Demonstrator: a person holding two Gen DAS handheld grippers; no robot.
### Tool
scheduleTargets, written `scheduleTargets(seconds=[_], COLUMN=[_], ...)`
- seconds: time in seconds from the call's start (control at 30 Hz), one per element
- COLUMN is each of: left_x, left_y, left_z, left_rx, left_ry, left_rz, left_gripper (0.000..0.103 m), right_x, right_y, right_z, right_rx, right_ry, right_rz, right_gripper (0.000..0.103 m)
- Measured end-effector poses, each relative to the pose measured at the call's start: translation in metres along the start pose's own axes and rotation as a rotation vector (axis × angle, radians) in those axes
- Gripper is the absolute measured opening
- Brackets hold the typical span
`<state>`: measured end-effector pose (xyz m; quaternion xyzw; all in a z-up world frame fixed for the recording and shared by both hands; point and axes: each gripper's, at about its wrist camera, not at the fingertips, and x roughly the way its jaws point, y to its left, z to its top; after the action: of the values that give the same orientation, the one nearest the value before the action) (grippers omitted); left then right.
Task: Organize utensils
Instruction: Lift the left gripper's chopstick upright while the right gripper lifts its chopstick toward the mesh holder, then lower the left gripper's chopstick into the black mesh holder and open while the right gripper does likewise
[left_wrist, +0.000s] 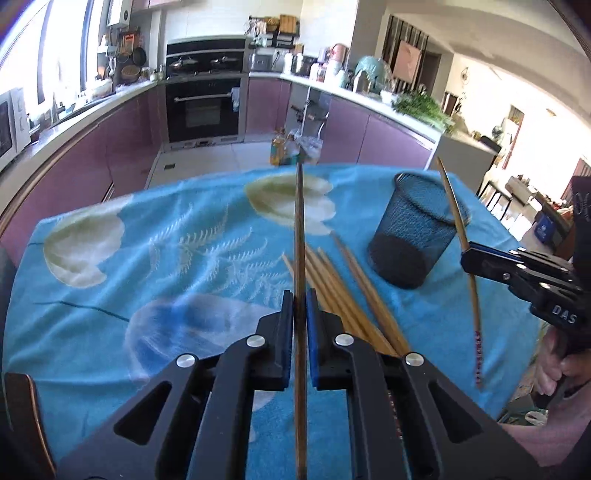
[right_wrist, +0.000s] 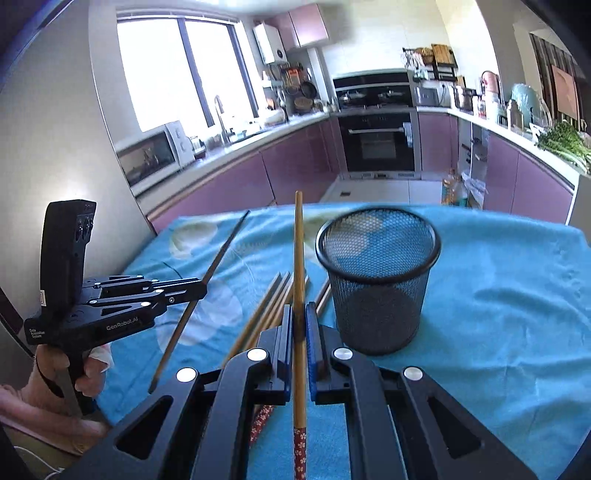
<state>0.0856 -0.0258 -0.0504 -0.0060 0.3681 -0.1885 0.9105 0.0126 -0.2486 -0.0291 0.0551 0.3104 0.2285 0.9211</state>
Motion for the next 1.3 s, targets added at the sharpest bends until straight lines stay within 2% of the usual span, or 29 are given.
scheduleTargets(seconds=[0.23,0.4,0.67,0.83,1.0,1.17,1.3], left_x=[-0.057,-0.090,-0.108,-0.119,-0.104,-0.064,-0.019], left_y=[-0.007,-0.018,-0.047,-0.073,-0.103,-0.123,-0.123], left_z=[0.021,0.039,0.086,0.117,0.133,0.124,0.108], left_rx=[0.000,0.013,0.027,0.067,0.113,0.140,0.149], left_ry=[-0.119,-0.216,-0.317,-0.366,-0.337,-0.225,-0.132], left_rz=[-0.099,-0.130,-0.212,-0.252,-0.265,-0.252,-0.239], left_gripper=[0.007,0.007,0.007,0.007,0.007,0.007,0.007], right_x=[-0.029,-0.043,-0.059,-0.073,-0.070,-0.041,-0.016], right_y=[-0.002,-0.006,-0.007,-0.012,-0.021,-0.035,-0.041], right_z=[0.012,0.028,0.066,0.086,0.093,0.087,0.079], right_rx=[-0.011,-0.028,-0.075,-0.110,-0.116,-0.101,-0.089], right_ry=[-0.103,-0.169,-0.238,-0.287,-0.297,-0.189,-0.086], right_rz=[0.019,0.035,0.060,0.029,-0.031,-0.047,-0.052], right_gripper=[0.006,0.006,0.006,0.006,0.006,0.006,0.006])
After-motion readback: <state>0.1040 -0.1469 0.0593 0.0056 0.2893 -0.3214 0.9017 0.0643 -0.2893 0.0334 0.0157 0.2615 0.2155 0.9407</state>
